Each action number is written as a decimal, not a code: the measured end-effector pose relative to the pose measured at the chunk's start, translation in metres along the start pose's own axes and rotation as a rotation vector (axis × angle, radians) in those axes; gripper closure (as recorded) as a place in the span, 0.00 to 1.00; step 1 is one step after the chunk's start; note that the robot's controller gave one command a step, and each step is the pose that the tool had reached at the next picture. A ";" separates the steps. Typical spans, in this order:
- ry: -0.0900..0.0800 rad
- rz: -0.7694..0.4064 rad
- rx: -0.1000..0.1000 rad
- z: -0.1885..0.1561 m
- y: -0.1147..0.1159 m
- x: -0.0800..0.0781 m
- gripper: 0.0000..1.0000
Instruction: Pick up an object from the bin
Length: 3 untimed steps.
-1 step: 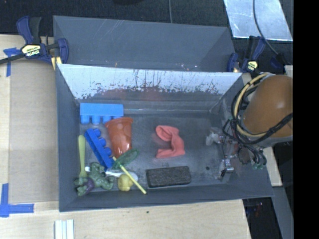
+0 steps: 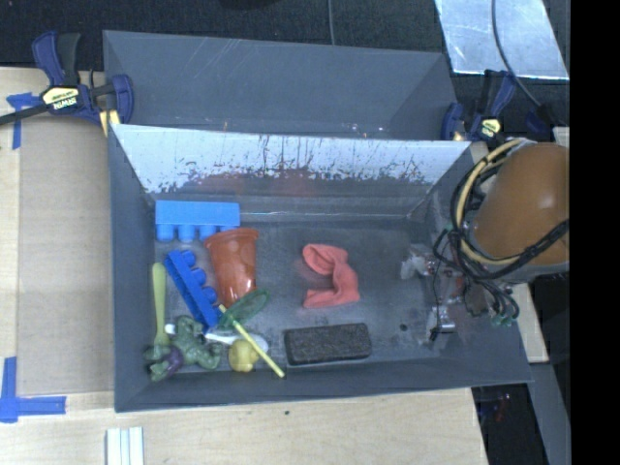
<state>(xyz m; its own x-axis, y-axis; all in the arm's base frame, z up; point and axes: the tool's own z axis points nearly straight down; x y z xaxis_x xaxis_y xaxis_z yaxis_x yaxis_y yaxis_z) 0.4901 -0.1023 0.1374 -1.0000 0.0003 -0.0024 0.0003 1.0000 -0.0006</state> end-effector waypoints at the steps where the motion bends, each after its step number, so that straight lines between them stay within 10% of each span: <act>1: 0.000 -0.065 0.000 -0.027 0.033 -0.010 0.00; 3: -0.008 -0.296 0.002 0.009 0.112 -0.043 0.00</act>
Offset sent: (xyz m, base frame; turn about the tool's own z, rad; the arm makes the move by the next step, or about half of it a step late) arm 0.0311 0.0613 -0.0148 -0.2271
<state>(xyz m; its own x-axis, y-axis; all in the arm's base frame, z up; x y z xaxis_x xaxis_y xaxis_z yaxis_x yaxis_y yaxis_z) 0.5335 0.0096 0.1288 -0.9565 -0.2917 -0.0102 -0.2917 0.9565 -0.0043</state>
